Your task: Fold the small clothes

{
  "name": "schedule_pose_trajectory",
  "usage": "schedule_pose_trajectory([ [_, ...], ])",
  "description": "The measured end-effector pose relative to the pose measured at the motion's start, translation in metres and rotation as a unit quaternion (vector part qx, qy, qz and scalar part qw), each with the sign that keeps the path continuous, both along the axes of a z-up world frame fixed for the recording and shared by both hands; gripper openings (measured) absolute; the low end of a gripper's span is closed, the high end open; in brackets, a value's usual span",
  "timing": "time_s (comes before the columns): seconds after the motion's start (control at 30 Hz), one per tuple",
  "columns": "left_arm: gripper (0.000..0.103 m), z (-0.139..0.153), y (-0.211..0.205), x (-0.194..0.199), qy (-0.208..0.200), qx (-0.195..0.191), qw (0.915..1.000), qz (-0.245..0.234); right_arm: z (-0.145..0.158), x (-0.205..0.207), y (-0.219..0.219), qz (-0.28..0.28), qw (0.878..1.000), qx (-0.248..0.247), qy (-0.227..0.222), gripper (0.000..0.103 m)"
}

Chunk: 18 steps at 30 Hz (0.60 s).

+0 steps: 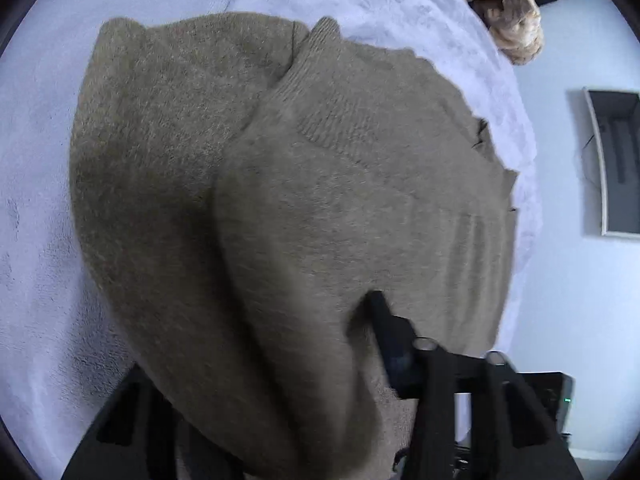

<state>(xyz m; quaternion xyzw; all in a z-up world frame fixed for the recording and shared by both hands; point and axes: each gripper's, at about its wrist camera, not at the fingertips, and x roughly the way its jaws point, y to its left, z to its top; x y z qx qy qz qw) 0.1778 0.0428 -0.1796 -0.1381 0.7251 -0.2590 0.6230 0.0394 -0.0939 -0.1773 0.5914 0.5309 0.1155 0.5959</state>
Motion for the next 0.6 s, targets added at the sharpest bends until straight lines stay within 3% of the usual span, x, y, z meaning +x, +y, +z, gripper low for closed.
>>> schedule_pose_trajectory([
  [0.07,0.038,-0.001,0.001,-0.001,-0.004,-0.002,1.0,0.002,0.004,-0.001,0.001,0.059,0.995,-0.069,0.026,0.019],
  [0.13,0.038,0.001,0.001,-0.002,-0.007,-0.001,1.0,0.002,0.014,-0.003,-0.006,0.098,0.989,-0.109,0.035,0.024],
  [0.23,0.044,0.0,0.004,-0.004,-0.004,0.007,0.9999,0.014,0.04,-0.003,-0.033,0.088,0.984,-0.157,0.011,0.052],
  [0.27,0.044,-0.001,0.003,-0.004,-0.003,0.01,0.9997,0.022,0.048,-0.002,-0.043,0.077,0.981,-0.176,0.002,0.052],
  [0.3,0.044,-0.002,0.002,-0.004,-0.001,0.013,0.9996,0.027,0.057,0.004,-0.055,0.061,0.977,-0.203,-0.011,0.051],
  [0.33,0.044,-0.001,0.002,-0.004,-0.002,0.016,0.9995,0.029,0.061,0.009,-0.066,0.051,0.973,-0.225,-0.017,0.04],
  [0.37,0.044,0.001,0.0,-0.005,-0.009,0.021,0.9994,0.028,0.066,0.016,-0.075,0.041,0.966,-0.254,-0.019,0.021],
  [0.4,0.042,0.003,0.0,-0.006,-0.017,0.026,0.9993,0.024,0.068,0.023,-0.079,0.038,0.96,-0.278,-0.015,0.016],
  [0.53,0.02,0.023,-0.005,-0.015,-0.068,0.05,0.9964,0.008,0.052,0.054,-0.085,0.061,0.934,-0.353,-0.01,0.015],
  [0.6,0.019,0.039,-0.008,-0.019,-0.084,0.049,0.9951,0.014,0.025,0.063,-0.082,0.109,0.92,-0.376,0.02,0.014],
])
